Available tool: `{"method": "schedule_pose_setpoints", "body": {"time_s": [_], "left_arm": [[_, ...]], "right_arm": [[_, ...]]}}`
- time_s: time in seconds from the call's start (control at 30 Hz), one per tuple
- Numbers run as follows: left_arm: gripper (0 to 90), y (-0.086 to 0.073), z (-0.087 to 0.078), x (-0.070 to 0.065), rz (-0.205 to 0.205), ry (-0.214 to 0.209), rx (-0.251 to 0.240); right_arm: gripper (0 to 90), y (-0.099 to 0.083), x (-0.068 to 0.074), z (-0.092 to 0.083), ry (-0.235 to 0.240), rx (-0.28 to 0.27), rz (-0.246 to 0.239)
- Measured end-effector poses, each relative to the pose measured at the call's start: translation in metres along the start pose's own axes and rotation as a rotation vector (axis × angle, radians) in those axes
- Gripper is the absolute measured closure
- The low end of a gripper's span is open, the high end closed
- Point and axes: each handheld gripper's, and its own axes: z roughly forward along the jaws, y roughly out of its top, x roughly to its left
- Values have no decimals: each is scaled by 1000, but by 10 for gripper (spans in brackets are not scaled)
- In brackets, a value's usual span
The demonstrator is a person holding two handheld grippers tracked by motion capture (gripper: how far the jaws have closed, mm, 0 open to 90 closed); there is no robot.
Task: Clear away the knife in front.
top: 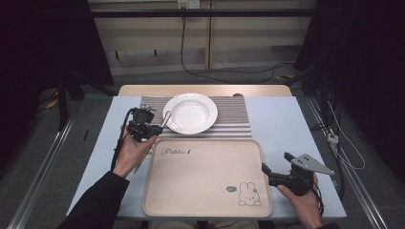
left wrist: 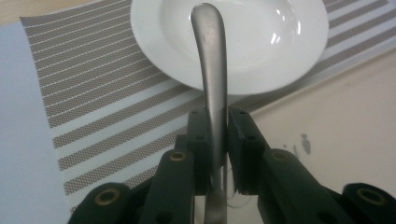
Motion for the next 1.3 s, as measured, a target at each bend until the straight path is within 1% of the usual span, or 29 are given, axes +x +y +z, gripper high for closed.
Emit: {"method": "schedule_pose_setpoints", "body": {"time_s": [0.07, 0.13, 0.2, 0.3, 0.43, 0.47, 0.5, 0.53, 0.57, 0.63, 0.67, 0.77, 0.8, 0.83, 0.97, 1.03, 1.07, 1.13, 1.17, 1.2, 1.23, 1.3], "left_arm": [[798, -2, -1, -3, 0, -3, -7], [798, -3, -2, -6, -10, -10, -6], [798, -4, -3, -10, 3, -14, 5], [798, -6, -4, -15, -2, -19, 4], [798, -8, -4, -22, 18, -21, 19], [798, -9, -3, -23, 17, -25, 20], [798, -11, -3, -25, 2, -24, 11], [798, -12, -3, -28, 10, -15, 11], [798, -13, -2, -29, 20, -15, 21], [798, -15, -1, -32, 15, -31, 28], [798, -17, -1, -34, 26, -27, 33], [798, -20, -1, -38, 40, -19, 47], [798, -22, -1, -40, 35, -17, 44], [798, -24, -1, -42, 43, -16, 48], [798, -27, -1, -46, 32, -41, 59], [798, -27, -2, -49, 43, -39, 63], [798, -28, -1, -50, 35, -41, 65], [798, -30, 2, -52, 25, -70, 84], [798, -31, 4, -53, 36, -66, 99], [798, -33, 5, -56, 46, -50, 99], [798, -34, 8, -58, 49, -46, 98], [798, -37, 13, -60, 43, -63, 119]], "right_arm": [[60, 0, 0, 0, 1, 1, -2], [60, 0, 0, 0, 0, 0, -1], [60, 0, 0, 0, -1, 0, 0], [60, 0, 0, 0, 1, 4, -5], [60, 0, 0, 0, 0, 4, -5], [60, 0, 0, 0, -1, 3, -4], [60, 0, 0, 0, -1, 3, -5], [60, 0, 0, 0, -2, 3, -5], [60, 0, 0, 0, -1, 4, -5], [60, 0, 1, 0, -1, 5, -7], [60, 0, 1, 0, -1, 4, -7], [60, -1, 0, 0, -3, 6, -5], [60, -1, 0, 0, -3, 5, -4], [60, -1, 0, 0, -3, 5, -4], [60, -1, 0, -1, -6, 5, -4], [60, -1, 0, -1, -7, 4, -5], [60, -1, 0, -1, -6, 4, -5], [60, -1, 0, -1, -6, 6, -5], [60, -1, 0, -1, -4, 5, -5], [60, -1, 0, -1, -5, 6, -6], [60, -1, 0, -1, -4, 7, -5], [60, -1, 0, -1, -6, 6, -6]]}}
